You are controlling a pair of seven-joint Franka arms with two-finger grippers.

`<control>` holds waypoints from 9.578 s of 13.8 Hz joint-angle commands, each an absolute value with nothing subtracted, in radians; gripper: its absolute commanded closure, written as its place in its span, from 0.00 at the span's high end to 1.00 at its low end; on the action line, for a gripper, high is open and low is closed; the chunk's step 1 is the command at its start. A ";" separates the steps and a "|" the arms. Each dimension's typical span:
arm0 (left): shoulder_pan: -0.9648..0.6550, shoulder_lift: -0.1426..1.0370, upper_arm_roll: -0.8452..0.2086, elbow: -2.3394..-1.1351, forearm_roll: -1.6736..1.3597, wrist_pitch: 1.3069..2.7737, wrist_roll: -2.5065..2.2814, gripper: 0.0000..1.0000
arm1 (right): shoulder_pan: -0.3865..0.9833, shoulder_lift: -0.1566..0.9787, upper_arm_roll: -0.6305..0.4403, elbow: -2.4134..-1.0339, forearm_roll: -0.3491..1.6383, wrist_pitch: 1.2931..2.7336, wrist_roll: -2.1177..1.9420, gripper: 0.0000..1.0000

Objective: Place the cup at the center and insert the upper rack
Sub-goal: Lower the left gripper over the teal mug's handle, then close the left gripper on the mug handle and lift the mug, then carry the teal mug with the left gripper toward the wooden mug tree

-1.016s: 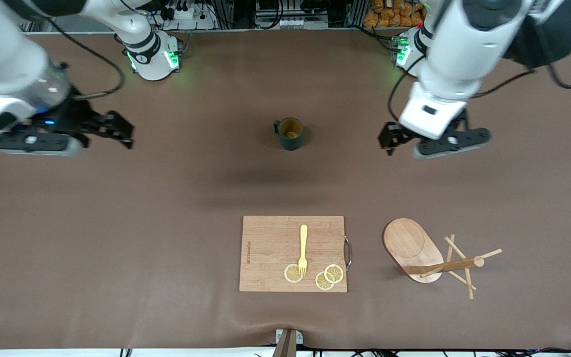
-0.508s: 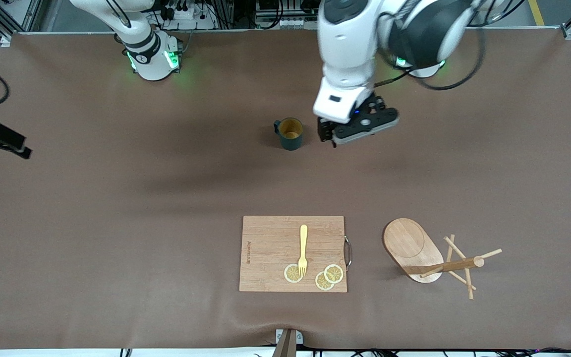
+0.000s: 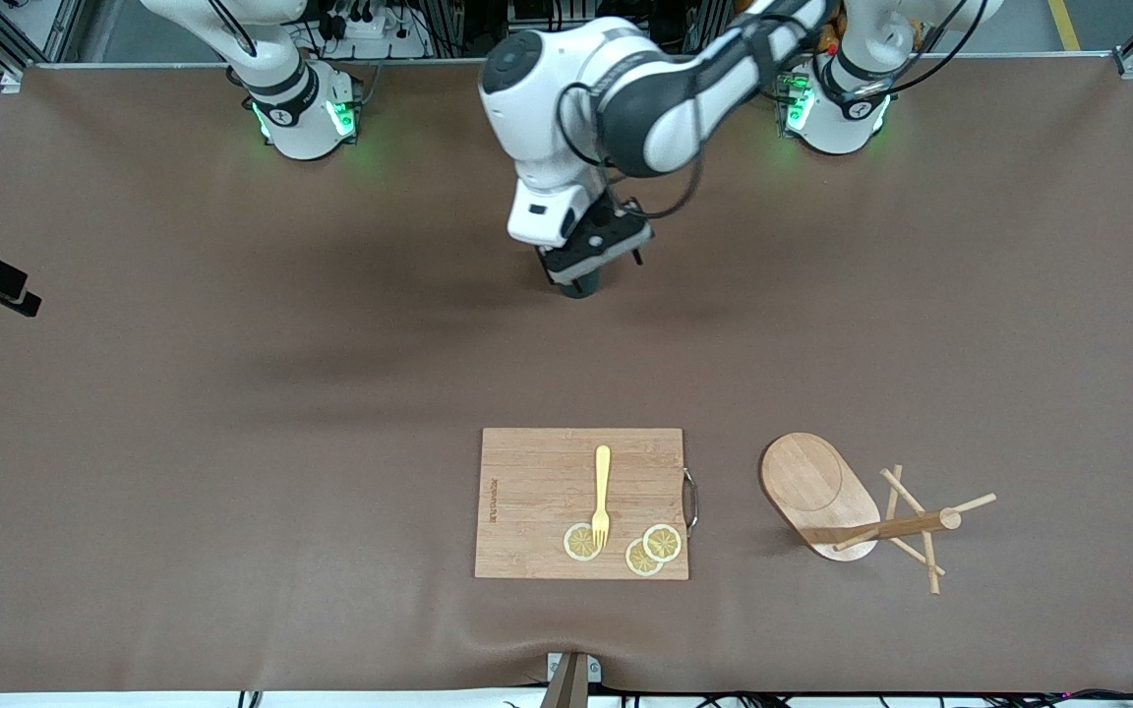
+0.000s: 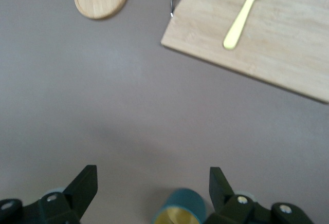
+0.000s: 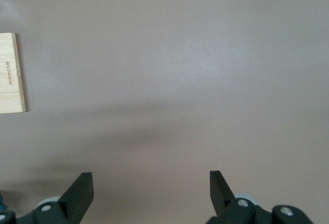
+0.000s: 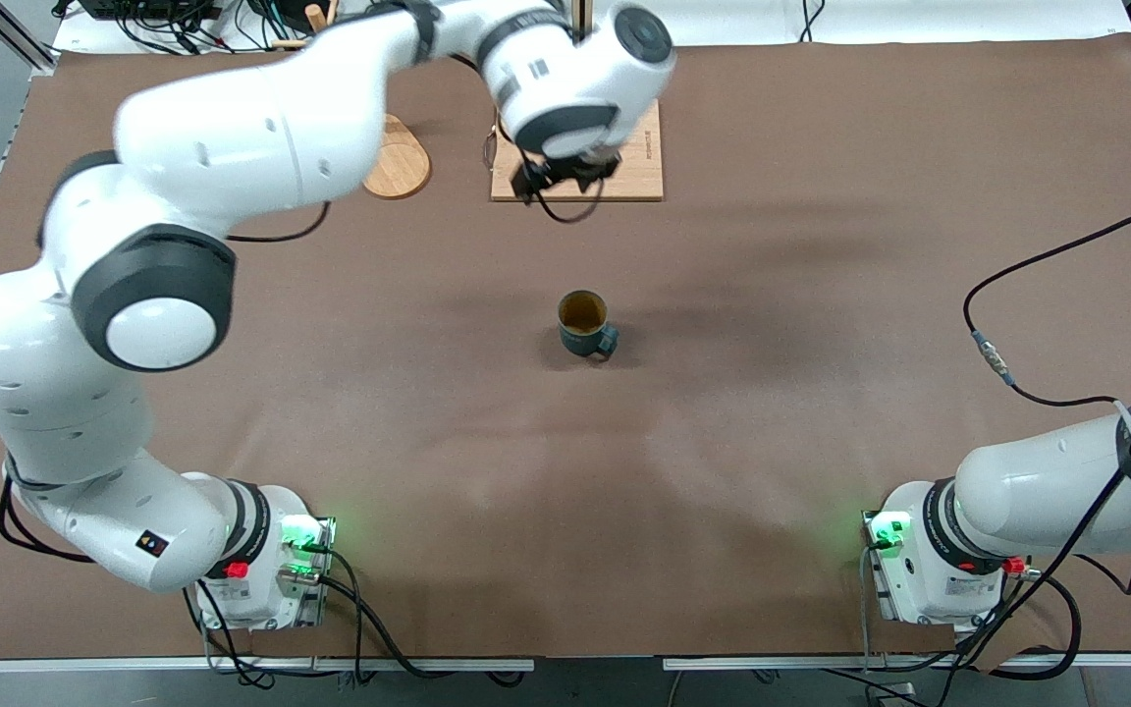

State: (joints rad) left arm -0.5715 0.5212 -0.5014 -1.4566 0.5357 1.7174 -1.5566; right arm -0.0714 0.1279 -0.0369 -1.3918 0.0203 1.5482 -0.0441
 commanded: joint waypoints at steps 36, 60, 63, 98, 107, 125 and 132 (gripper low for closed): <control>-1.302 0.871 -0.014 -1.299 0.571 1.674 -2.437 0.64 | -0.095 0.107 -0.015 -1.425 -0.003 1.457 -0.109 1.00; -1.287 0.937 0.057 -1.278 0.551 1.749 -2.551 0.56 | -0.094 0.112 -0.015 -1.425 -0.003 1.456 -0.121 1.00; -1.279 0.939 0.057 -1.278 0.546 1.750 -2.565 0.53 | -0.094 0.112 -0.015 -1.425 -0.003 1.456 -0.121 1.00; -1.198 0.856 0.043 -1.261 0.419 1.795 -2.425 0.01 | -0.075 0.052 -0.009 -1.434 -0.003 1.447 -0.104 1.00; -1.146 0.775 0.044 -1.262 0.355 1.793 -2.269 0.00 | -0.075 0.054 -0.009 -1.433 -0.003 1.447 -0.104 1.00; -0.681 0.453 0.044 -1.264 -0.172 1.793 -1.626 0.00 | -0.077 0.057 -0.009 -1.424 -0.002 1.447 -0.104 1.00; -0.462 0.440 0.043 -1.262 -0.434 1.798 -1.370 0.00 | -0.061 0.057 -0.011 -1.422 -0.003 1.447 -0.104 1.00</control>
